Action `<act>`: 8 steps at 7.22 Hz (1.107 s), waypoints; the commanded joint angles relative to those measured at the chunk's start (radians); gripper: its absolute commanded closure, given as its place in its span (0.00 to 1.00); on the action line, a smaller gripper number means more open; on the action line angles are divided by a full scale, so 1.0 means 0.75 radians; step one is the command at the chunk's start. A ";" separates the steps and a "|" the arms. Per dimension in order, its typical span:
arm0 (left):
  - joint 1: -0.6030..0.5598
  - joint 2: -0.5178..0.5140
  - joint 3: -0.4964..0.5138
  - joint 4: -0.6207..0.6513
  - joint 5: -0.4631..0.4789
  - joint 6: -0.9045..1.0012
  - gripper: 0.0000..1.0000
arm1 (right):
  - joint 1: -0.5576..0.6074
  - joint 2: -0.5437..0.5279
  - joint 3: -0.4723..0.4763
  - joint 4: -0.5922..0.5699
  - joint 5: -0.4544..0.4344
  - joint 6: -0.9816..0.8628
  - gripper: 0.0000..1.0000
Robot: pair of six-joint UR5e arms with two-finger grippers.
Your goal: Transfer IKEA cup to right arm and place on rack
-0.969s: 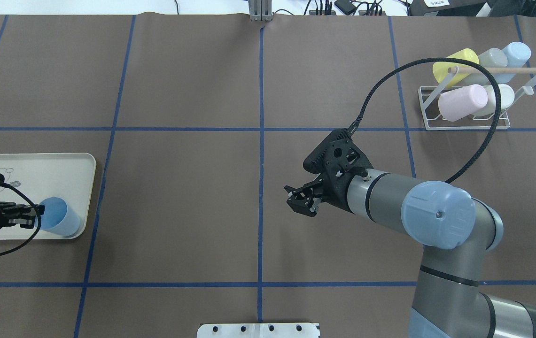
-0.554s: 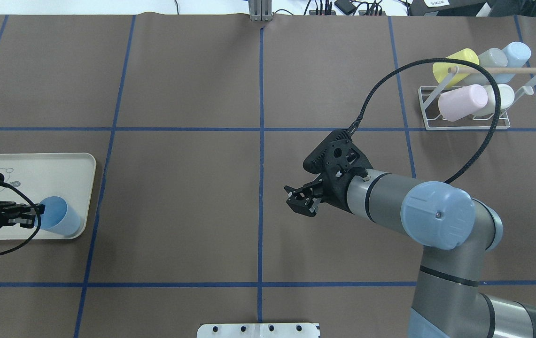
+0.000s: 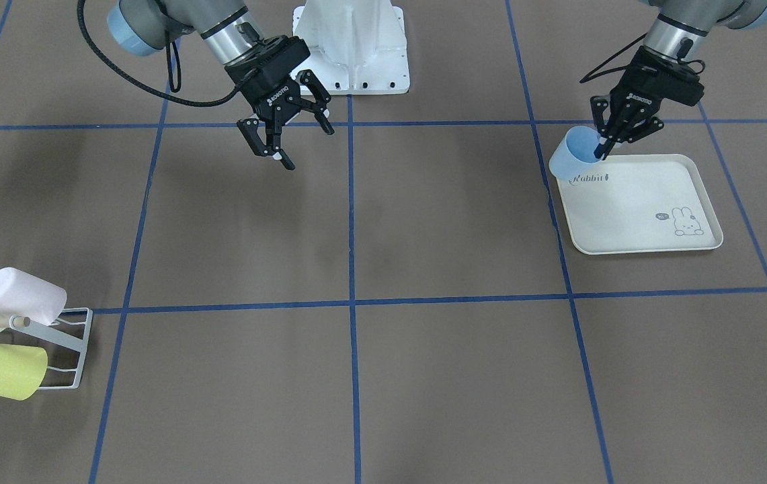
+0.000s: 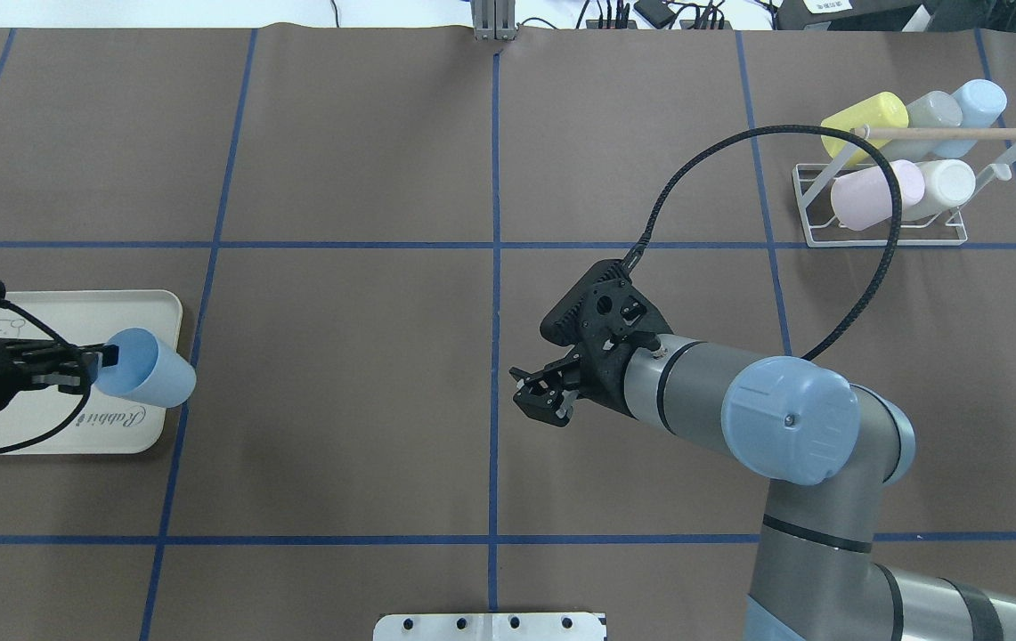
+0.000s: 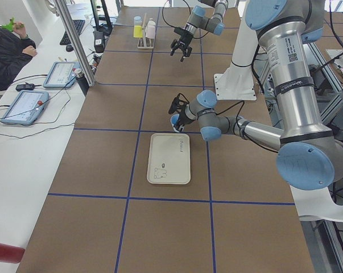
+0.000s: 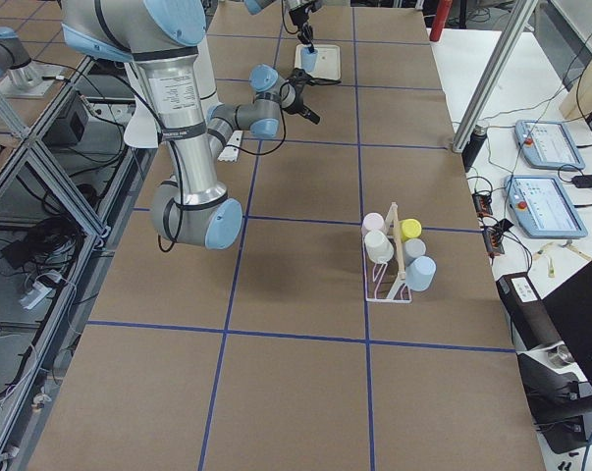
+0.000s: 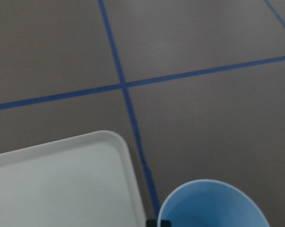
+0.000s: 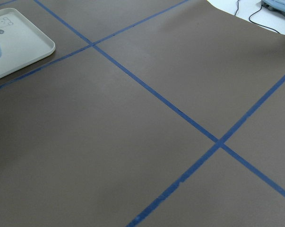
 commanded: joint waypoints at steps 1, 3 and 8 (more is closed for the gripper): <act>-0.002 -0.223 -0.014 -0.005 -0.107 -0.184 1.00 | -0.054 0.036 -0.027 0.101 0.001 -0.037 0.02; 0.010 -0.347 -0.030 -0.084 -0.140 -0.422 1.00 | -0.087 0.026 -0.137 0.395 0.001 -0.157 0.02; 0.059 -0.543 0.141 -0.387 -0.192 -0.682 1.00 | -0.120 0.022 -0.263 0.768 -0.001 -0.234 0.02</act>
